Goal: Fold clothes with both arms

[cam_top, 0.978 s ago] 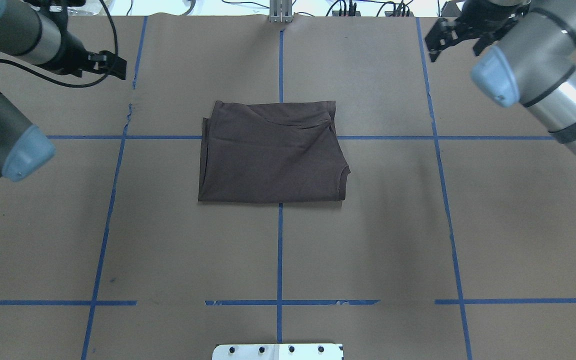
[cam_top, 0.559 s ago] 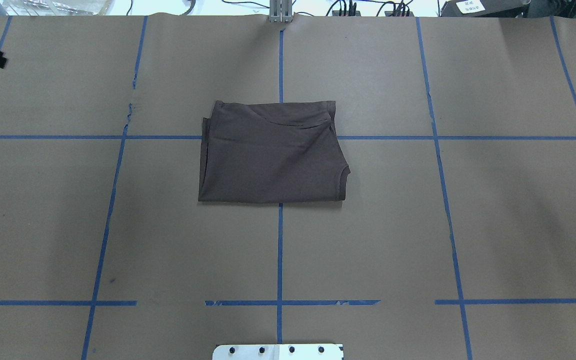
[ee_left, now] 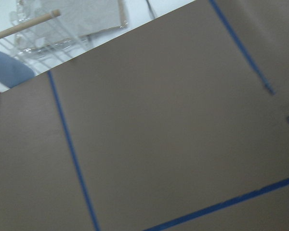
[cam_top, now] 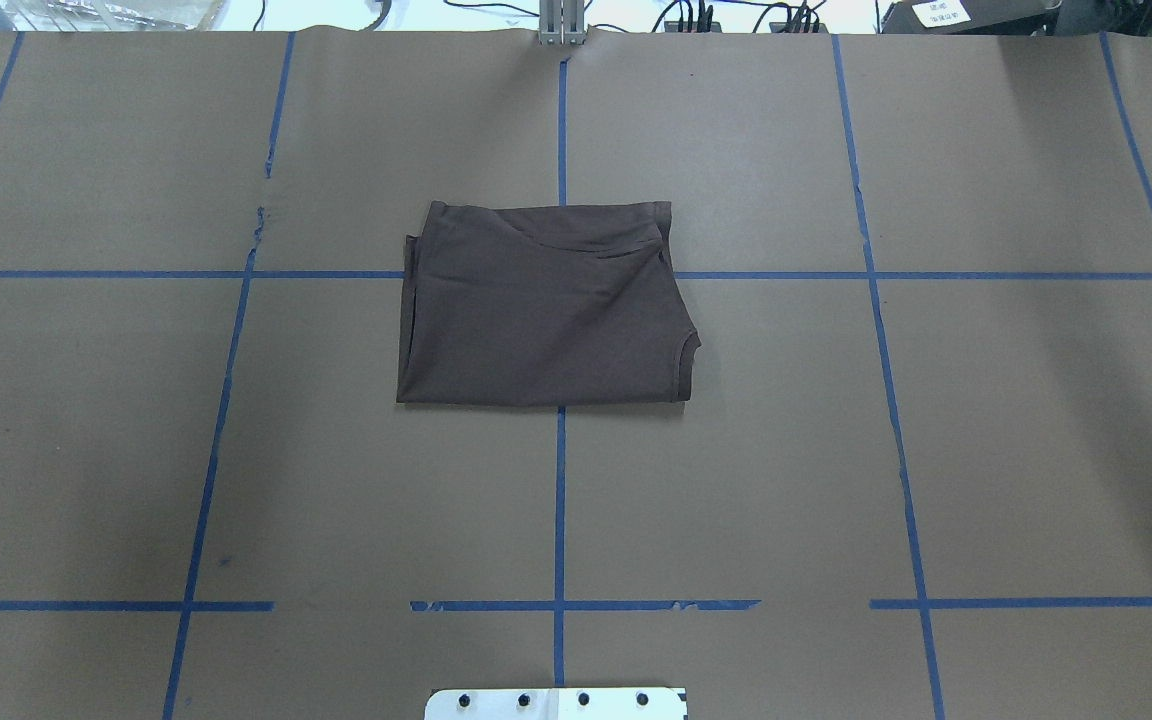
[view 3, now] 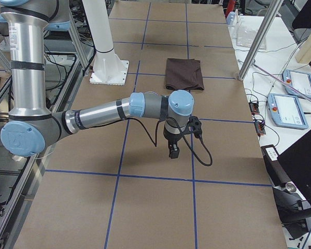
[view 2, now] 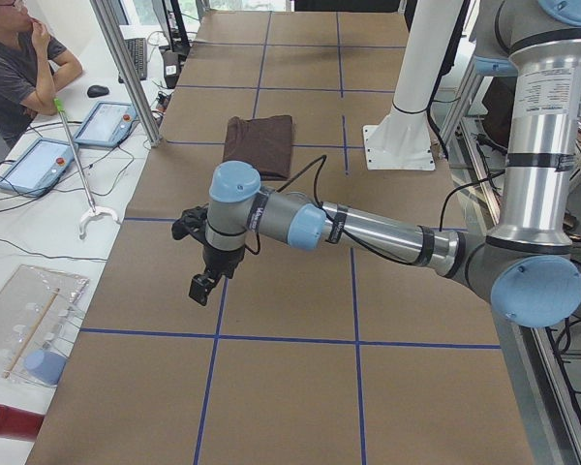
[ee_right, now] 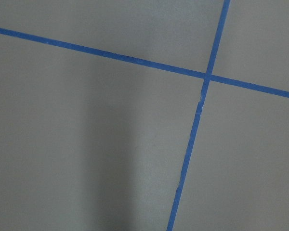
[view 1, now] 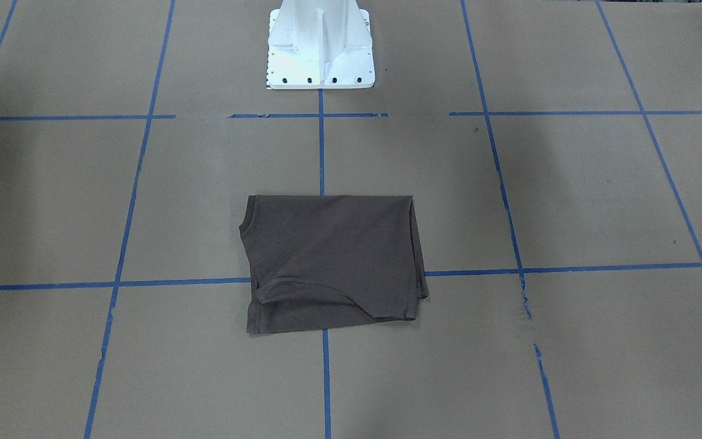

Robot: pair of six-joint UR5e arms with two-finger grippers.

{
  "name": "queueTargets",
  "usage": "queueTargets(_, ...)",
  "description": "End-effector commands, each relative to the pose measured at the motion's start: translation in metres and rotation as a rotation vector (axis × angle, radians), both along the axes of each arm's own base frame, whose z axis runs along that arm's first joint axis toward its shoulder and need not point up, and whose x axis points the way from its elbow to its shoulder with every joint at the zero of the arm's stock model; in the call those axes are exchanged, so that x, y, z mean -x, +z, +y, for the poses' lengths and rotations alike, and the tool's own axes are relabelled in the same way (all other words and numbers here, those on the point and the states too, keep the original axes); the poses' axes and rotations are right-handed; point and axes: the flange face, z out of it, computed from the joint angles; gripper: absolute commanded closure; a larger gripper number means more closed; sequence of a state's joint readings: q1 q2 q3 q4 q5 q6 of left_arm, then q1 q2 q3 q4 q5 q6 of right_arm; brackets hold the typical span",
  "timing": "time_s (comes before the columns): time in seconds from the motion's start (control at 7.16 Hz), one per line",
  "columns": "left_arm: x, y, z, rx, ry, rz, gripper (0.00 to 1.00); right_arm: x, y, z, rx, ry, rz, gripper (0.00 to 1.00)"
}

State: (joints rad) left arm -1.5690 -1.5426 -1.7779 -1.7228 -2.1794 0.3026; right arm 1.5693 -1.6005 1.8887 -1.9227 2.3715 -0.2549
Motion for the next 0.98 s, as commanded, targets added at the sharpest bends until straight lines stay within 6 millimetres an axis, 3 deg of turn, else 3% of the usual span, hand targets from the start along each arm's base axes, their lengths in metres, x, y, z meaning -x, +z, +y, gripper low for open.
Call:
queueTargets(0.0, 0.008, 0.033, 0.012, 0.016, -0.015, -0.047, 0.0, -0.019, -0.024, -0.001, -0.057, 0.046, -0.008, 0.0)
queueTargets(0.14, 0.014, 0.035, 0.003, 0.031, -0.054, -0.113, 0.0, -0.02, -0.004, 0.011, -0.014, 0.051, -0.004, 0.0)
queueTargets(0.42, 0.011, 0.03, -0.01, 0.106, -0.043, -0.076, 0.0, -0.036, 0.027, 0.022, 0.053, 0.092, -0.001, 0.0)
queueTargets(0.84, 0.001, 0.043, -0.005, 0.166, -0.013, 0.038, 0.0, -0.039, 0.067, 0.015, 0.093, 0.114, -0.001, 0.0)
